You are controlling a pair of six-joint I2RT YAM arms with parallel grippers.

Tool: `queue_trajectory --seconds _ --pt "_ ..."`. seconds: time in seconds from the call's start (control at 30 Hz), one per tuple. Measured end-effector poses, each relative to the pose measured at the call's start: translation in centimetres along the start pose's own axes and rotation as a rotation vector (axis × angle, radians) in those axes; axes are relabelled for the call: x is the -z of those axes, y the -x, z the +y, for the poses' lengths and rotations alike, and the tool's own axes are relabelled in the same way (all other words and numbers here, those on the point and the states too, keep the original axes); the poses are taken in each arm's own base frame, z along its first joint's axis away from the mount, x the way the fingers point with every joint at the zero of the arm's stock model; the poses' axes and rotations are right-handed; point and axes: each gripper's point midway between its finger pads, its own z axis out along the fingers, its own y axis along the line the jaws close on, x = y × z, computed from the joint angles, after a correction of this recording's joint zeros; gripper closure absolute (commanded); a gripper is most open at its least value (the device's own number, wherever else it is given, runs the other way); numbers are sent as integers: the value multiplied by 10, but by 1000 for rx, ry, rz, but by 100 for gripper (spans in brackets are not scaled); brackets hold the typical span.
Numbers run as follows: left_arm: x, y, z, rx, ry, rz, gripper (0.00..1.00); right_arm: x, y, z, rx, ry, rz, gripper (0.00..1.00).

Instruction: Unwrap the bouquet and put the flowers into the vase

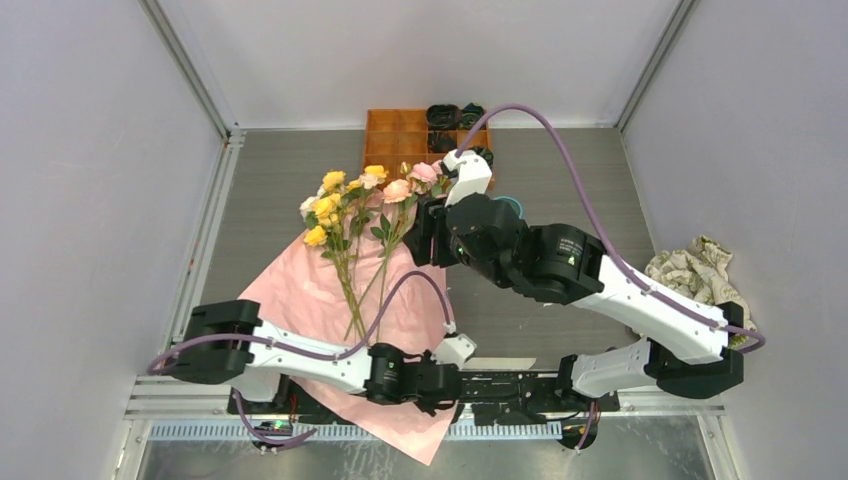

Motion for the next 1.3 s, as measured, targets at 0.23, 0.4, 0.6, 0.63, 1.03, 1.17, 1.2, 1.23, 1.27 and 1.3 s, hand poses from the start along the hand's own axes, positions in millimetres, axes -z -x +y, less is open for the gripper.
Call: queue_trajectory --seconds 0.23,0.4,0.6,0.63,1.03,1.17,1.2,1.23,1.27,1.3 --pt "89 33 3 -27 -5 -202 95 -14 12 -18 -40 -23 8 43" --pt "198 88 -1 35 -133 -481 94 -45 20 -2 -60 17 39 43" --pt "279 115 94 261 -13 -767 92 -103 -3 12 -70 53 160 48" --pt "289 113 115 308 20 -805 92 -112 -9 10 -75 48 182 49" --pt "306 93 202 424 210 -961 90 -251 -108 -83 -201 -144 473 54" --pt "299 90 204 404 258 -945 90 -274 -139 -114 -220 -210 545 55" --pt "298 90 204 405 264 -942 90 -278 -142 -120 -224 -222 555 55" --pt "297 89 205 406 269 -939 90 -282 -145 -123 -225 -230 561 55" --pt "296 88 206 410 272 -939 90 -287 -144 -125 -225 -232 560 55" --pt "296 87 207 412 274 -939 90 -290 -144 -125 -224 -231 558 56"
